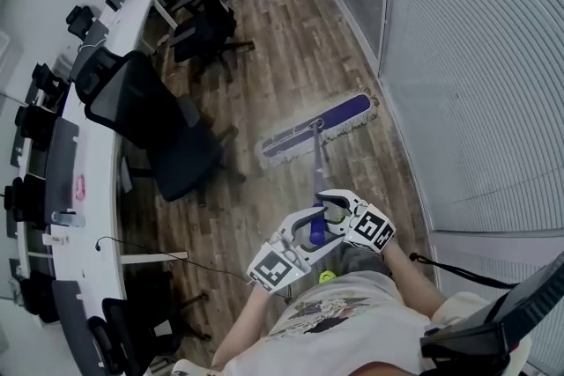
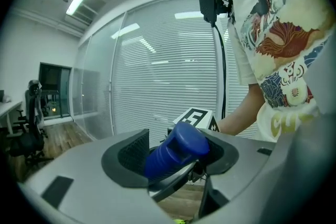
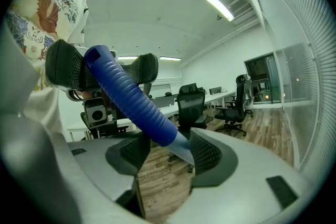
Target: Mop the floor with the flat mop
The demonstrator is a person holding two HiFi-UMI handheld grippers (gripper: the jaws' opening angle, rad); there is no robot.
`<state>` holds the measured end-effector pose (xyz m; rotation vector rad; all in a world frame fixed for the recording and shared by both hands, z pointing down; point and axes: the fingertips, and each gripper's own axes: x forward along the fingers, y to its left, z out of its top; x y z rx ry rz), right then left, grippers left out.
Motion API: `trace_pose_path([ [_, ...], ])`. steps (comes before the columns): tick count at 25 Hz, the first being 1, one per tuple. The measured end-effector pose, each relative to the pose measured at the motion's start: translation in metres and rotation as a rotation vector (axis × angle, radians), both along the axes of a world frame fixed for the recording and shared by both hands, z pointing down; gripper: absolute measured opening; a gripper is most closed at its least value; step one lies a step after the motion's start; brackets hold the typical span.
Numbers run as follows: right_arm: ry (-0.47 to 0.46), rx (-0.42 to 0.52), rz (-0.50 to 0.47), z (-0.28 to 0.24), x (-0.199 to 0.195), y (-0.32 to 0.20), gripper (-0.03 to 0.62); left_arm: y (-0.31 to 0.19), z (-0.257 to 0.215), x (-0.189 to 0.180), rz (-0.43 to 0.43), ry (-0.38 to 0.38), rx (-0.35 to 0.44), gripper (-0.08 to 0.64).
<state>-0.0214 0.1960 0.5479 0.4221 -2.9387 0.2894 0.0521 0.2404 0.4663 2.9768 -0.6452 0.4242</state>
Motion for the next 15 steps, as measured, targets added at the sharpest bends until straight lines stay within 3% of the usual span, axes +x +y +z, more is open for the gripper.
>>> trace_pose_path([
  [4, 0.022, 0.002, -0.023, 0.009, 0.016, -0.055, 0.225, -0.054, 0.012, 0.018, 0.006, -0.06, -0.011, 0.235],
  [15, 0.002, 0.01, -0.055, 0.004, 0.007, -0.143, 0.225, -0.147, 0.005, 0.008, -0.064, -0.015, -0.009, 0.235],
])
